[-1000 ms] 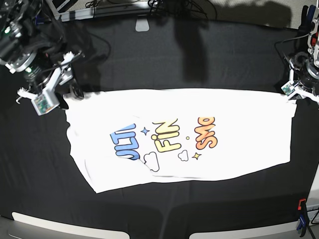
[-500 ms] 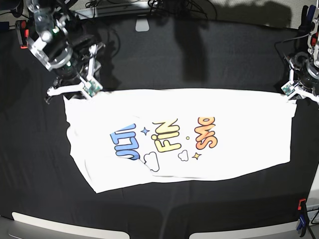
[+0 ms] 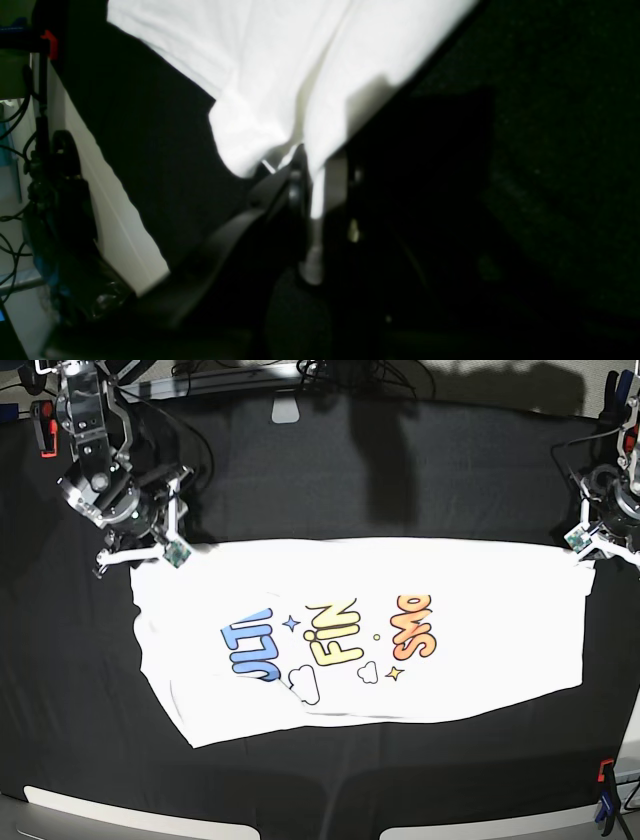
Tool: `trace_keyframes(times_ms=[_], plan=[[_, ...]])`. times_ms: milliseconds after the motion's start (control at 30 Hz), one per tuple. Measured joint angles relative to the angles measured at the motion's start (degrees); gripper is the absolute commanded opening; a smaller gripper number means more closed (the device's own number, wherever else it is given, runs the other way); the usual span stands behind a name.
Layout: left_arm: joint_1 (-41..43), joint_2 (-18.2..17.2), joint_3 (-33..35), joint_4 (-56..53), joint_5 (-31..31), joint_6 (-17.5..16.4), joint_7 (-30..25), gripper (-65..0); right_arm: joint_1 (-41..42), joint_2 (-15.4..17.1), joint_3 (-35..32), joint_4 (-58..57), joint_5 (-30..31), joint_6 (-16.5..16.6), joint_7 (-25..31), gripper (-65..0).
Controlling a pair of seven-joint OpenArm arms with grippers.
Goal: Layout the t-shirt on the table in an organized manner, then fold the t-shirt properly
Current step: 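Pull the shirt edge away from its hem with both grippers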
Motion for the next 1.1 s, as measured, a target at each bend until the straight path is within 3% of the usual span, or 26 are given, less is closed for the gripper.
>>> trace_keyframes(times_ms=[100, 233, 600, 667, 933, 1000, 1100], plan=[[0.0, 0.02, 0.0, 0.0, 0.0, 0.0, 0.02, -65.0, -0.31, 2.25, -2.62, 0.02, -3.08, -0.35, -0.2, -42.8], [0.0, 0.15, 0.0, 0.0, 0.0, 0.0, 0.02, -65.0, -0.44, 2.32, -3.63, 0.0, -5.09, -4.63, -0.44, -42.8], [-0.15, 3.52, -0.28, 0.02, 0.55, 1.11, 0.48, -65.0, 1.66, 5.84, -4.57, -4.46, -6.29, -4.7, 3.15, -42.8], [-0.15, 3.52, -0.28, 0.02, 0.7, 1.18, 0.72, -65.0, 2.05, 6.62, -5.62, -5.62, -9.44, -4.83, 5.18, -42.8], [-0.31, 3.52, -0.28, 0.04, 0.66, 1.31, 1.75, -65.0, 7.17, 6.71, -9.84, -9.38, -11.91, -5.9, 6.51, -43.0], [-0.31, 3.52, -0.28, 0.07, 0.66, 1.31, 1.73, -65.0, 7.93, 6.73, -11.26, -9.62, -12.09, -5.92, 6.49, -47.3], [-0.31, 3.52, -0.28, 0.07, 0.68, 1.31, 1.97, -65.0, 8.2, 6.67, -12.94, -9.73, -11.74, -6.54, 6.47, -61.6]])
